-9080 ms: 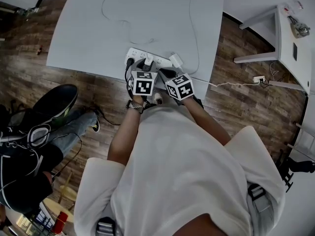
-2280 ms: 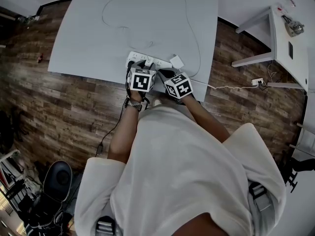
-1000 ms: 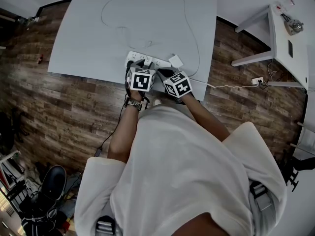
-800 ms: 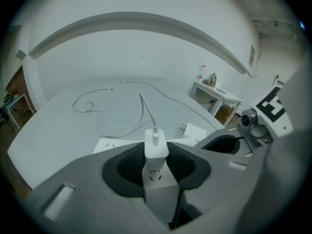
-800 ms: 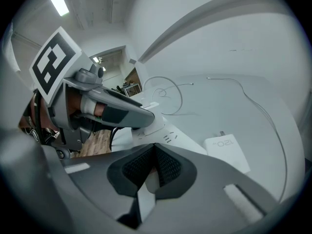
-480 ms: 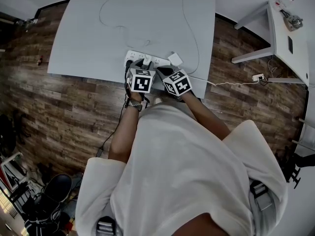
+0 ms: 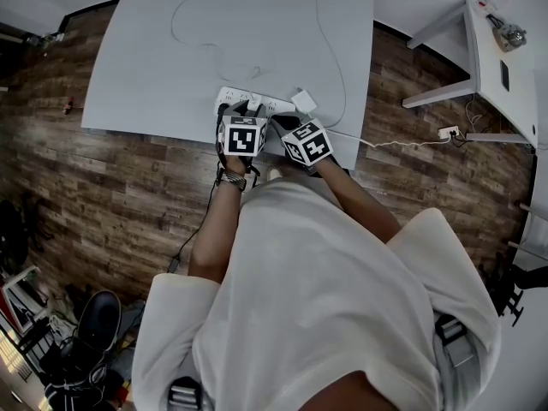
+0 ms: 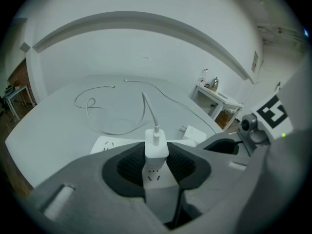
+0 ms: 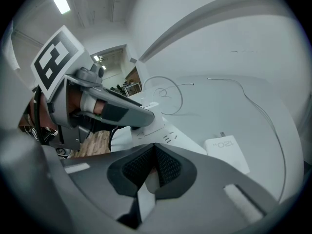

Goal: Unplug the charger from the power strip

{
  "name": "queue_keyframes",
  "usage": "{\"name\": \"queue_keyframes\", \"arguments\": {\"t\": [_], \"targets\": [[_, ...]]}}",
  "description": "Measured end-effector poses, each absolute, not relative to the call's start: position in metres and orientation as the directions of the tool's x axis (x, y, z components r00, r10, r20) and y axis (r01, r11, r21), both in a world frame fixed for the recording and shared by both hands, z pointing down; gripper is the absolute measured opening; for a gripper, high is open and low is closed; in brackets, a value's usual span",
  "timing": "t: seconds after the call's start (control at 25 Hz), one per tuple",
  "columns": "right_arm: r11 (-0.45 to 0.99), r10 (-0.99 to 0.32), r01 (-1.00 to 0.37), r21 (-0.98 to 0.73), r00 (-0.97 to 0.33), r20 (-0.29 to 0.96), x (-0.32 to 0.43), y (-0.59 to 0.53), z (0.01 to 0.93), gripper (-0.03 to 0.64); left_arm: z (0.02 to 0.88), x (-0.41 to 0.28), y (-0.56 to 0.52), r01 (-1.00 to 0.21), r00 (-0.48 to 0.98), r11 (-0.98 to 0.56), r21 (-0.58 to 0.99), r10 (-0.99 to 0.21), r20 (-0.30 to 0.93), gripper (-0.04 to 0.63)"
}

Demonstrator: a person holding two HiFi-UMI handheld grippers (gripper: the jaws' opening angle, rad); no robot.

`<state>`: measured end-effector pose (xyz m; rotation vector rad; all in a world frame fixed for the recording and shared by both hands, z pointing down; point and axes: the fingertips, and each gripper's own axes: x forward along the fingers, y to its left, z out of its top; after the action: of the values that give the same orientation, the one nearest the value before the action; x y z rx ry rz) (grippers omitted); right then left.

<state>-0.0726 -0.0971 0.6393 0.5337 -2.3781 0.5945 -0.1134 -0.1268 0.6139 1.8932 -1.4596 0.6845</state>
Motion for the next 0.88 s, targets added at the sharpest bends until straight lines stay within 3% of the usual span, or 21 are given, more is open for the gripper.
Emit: {"name": "queue_keyframes", "arguments": {"t": [0.2,0.52,0.88], "targets": [[0.814,-0.224,-0.507,-0.284,-0.725,0.651,-0.0737,-0.0992,0.6379,0.002,0.6110,-0.1155,-0.1295,-0.967,0.253,-0.165,0.192,-0.638,0.728,0.141],[0.818,-0.217,-0.499,-0.285,-0.727,0.652,-0.0713,-0.0972,0.6385,0.002,0.6125,-0.1098,-0.1285,-0.966,0.199,-0.253,0.042,-0.636,0.745,0.140],[0.820,-0.219,-0.499,-0.282,-0.728,0.650,-0.0726,-0.0975,0.6381,0.002,0.6109,-0.1141,-0.1281,-0.969,0.248,-0.165,0.185,-0.648,0.720,0.141]]}}
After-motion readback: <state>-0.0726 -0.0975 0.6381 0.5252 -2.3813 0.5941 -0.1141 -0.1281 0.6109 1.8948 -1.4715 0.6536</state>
